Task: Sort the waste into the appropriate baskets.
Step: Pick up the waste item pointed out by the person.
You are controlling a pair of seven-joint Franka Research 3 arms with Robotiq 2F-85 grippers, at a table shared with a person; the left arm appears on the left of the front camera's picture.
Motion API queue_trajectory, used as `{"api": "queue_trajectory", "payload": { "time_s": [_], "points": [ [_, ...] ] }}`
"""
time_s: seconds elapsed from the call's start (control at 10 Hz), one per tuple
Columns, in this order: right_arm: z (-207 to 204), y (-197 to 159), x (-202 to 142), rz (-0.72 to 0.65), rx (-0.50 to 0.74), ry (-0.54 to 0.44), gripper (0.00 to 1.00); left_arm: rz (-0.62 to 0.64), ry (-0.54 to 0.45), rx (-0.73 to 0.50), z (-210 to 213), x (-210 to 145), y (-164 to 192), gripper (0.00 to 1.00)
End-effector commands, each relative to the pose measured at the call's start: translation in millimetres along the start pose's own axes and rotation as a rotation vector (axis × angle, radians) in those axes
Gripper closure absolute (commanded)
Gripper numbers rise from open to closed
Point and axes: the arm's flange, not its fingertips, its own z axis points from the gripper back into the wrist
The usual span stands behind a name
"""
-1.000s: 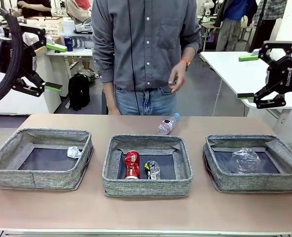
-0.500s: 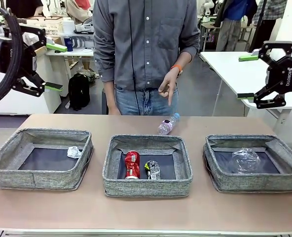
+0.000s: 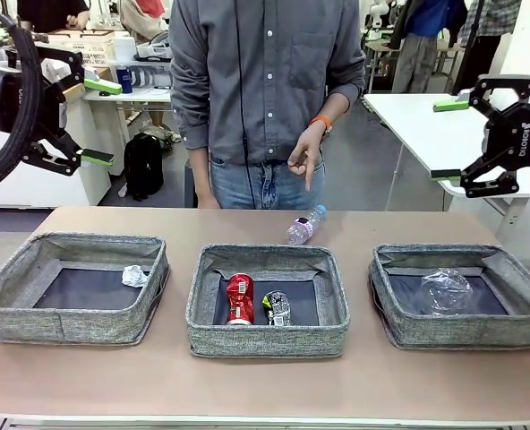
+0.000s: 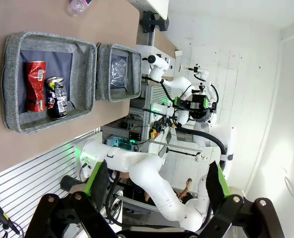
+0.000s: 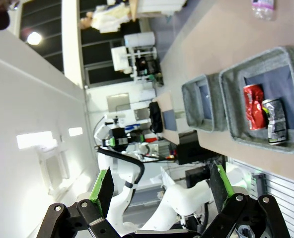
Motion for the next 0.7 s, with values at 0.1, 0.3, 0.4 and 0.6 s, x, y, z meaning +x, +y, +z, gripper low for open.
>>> {"api": "queue_trajectory", "payload": {
  "time_s": [0.1,0.3,0.4,0.6],
  "points": [
    [-69.8,17.5,29.1,0.018,-0.364,-0.058,0.00,0.006,0.007,0.011,2.7,-0.8,-0.1,0.00],
    [-148.1,14.4,55.7,0.089,-0.756,-0.171,0.00,0.006,0.007,0.011,2.7,-0.8,-0.1,0.00],
    [-186.8,3.5,60.9,0.132,-0.851,-0.081,0.00,0.006,0.007,0.011,2.7,-0.8,-0.1,0.00],
    [-232.4,-7.9,64.6,0.298,-0.910,-0.165,0.00,0.006,0.007,0.011,2.7,-0.8,-0.1,0.00]
  ]
}}
